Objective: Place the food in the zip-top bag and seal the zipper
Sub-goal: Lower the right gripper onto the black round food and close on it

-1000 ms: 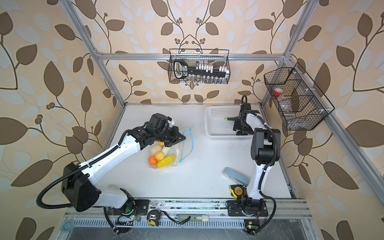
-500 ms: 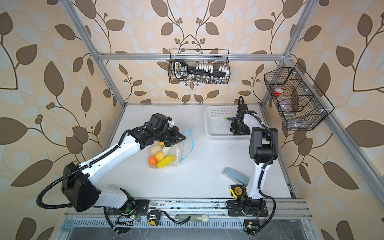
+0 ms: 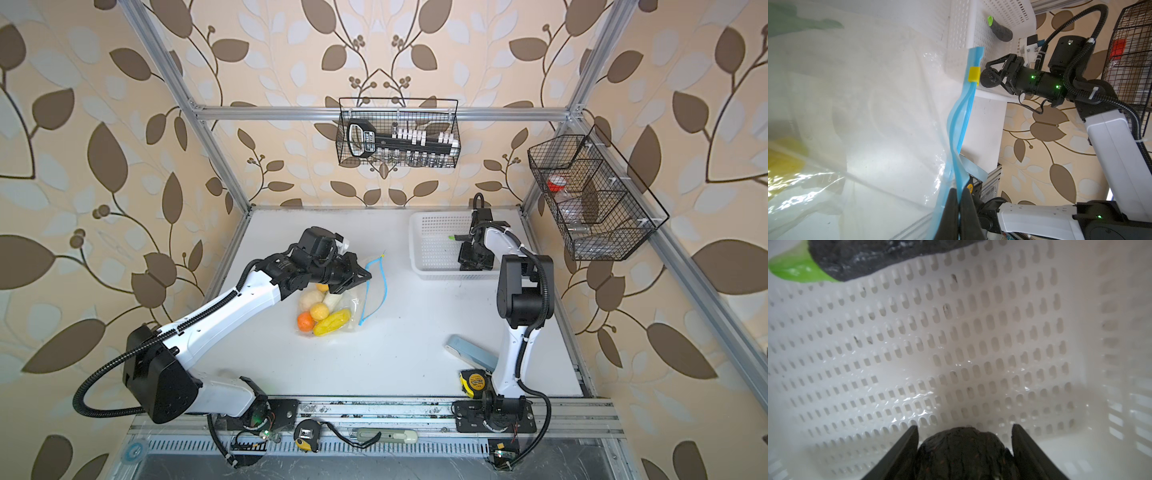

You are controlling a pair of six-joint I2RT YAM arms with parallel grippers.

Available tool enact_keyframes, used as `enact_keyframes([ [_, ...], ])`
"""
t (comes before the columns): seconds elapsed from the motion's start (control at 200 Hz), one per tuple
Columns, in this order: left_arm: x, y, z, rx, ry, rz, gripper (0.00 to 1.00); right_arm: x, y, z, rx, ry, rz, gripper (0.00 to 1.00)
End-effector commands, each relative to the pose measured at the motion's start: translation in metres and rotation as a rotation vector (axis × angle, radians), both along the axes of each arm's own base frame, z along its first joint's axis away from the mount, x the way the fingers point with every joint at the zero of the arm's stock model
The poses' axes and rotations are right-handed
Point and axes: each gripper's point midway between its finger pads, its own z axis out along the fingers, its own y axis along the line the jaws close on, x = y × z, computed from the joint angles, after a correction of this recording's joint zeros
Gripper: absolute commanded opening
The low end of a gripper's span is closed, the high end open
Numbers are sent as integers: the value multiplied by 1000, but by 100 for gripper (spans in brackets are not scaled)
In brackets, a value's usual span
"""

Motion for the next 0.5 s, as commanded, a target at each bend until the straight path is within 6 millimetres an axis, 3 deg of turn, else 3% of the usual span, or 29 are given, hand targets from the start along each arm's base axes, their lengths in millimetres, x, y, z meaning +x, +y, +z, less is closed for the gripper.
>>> enact_keyframes([
  [0.0,-3,-2,14,-9,-47,-13,3,-1,12,-2,56,-4,-6,65],
  [0.495,0,-1,10,6,-35,2,3,14,23,24,132,-113,-34,62],
])
